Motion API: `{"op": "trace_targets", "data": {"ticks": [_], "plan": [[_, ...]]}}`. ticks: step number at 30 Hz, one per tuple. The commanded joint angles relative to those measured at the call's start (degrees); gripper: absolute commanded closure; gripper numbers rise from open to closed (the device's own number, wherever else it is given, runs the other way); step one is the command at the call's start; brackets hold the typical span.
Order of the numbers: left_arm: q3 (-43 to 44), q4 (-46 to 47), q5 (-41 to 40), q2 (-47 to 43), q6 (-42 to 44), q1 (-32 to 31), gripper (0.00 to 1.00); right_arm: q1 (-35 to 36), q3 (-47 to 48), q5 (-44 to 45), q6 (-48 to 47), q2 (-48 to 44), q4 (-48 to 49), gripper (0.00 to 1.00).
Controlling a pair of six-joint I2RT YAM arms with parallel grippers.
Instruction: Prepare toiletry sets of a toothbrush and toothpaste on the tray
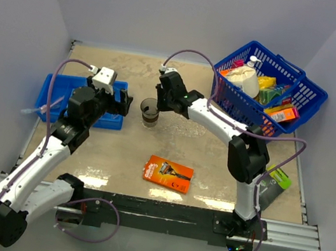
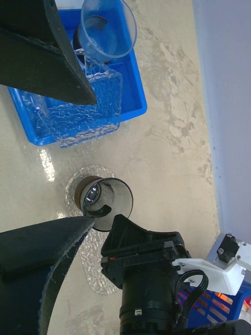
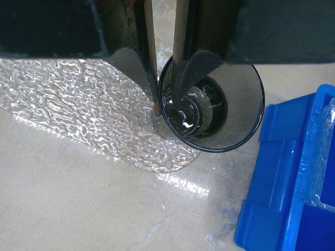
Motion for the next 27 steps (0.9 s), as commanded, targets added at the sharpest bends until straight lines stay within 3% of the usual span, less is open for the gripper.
{"op": "trace_targets", "data": {"ticks": [1,27], "plan": [[0.7,1.4,0.9,0.1,-0.2,0.3,0.09,0.3,3.3,1.5,-0.8,1.1,-0.5,0.82],[1.0,0.9,1.0,1.2,-0.3,0.2,0.09,0.3,6.6,1.2,-3.8,4.0,-2.1,0.87]]}}
